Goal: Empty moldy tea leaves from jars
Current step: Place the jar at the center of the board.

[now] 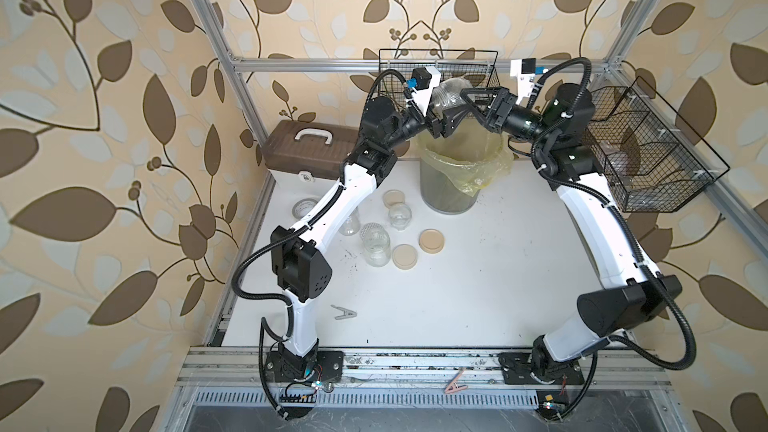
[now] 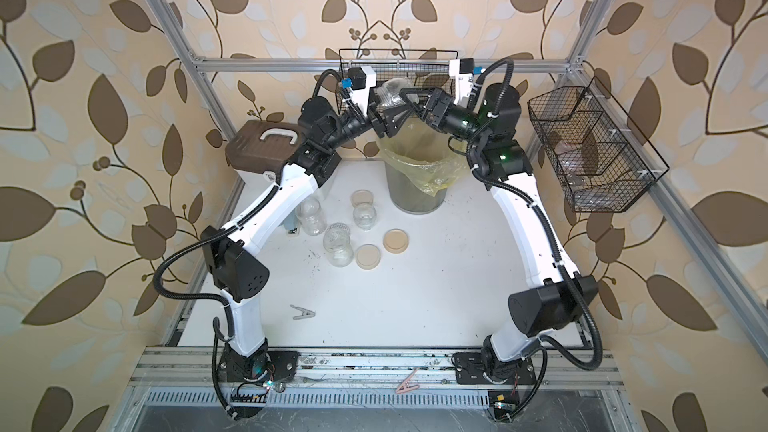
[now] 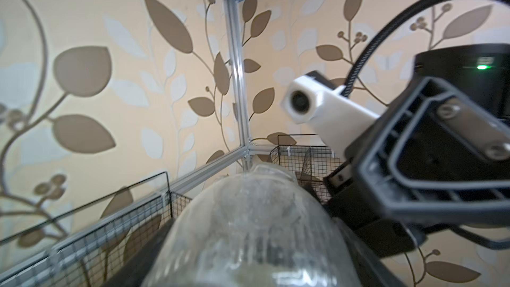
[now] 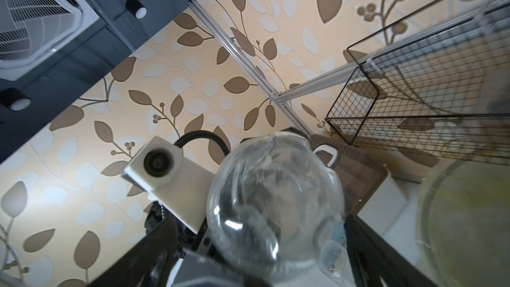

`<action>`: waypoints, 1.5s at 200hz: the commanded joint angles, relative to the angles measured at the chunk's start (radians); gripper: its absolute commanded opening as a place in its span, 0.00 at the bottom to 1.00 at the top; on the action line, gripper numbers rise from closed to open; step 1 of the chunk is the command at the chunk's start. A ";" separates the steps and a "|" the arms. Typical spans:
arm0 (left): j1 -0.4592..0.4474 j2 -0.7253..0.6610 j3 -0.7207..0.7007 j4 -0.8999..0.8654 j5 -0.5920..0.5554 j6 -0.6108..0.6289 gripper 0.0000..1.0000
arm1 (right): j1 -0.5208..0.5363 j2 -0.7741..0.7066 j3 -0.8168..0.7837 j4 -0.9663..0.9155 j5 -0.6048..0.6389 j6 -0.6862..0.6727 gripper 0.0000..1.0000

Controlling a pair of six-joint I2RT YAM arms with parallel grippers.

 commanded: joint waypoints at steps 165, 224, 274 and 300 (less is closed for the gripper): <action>0.077 -0.409 -0.145 -1.665 -0.875 -0.570 0.40 | 0.056 -0.226 -0.297 0.023 0.455 -0.186 1.00; 0.156 -0.545 -0.636 -1.423 -0.760 -0.668 0.38 | 0.062 -0.245 -0.318 -0.013 0.431 -0.178 1.00; 0.218 -0.499 -0.884 -1.185 -0.717 -0.696 0.34 | 0.061 -0.258 -0.319 -0.017 0.416 -0.179 1.00; 0.224 -0.405 -0.921 -1.105 -0.700 -0.703 0.35 | 0.061 -0.270 -0.321 -0.033 0.426 -0.195 1.00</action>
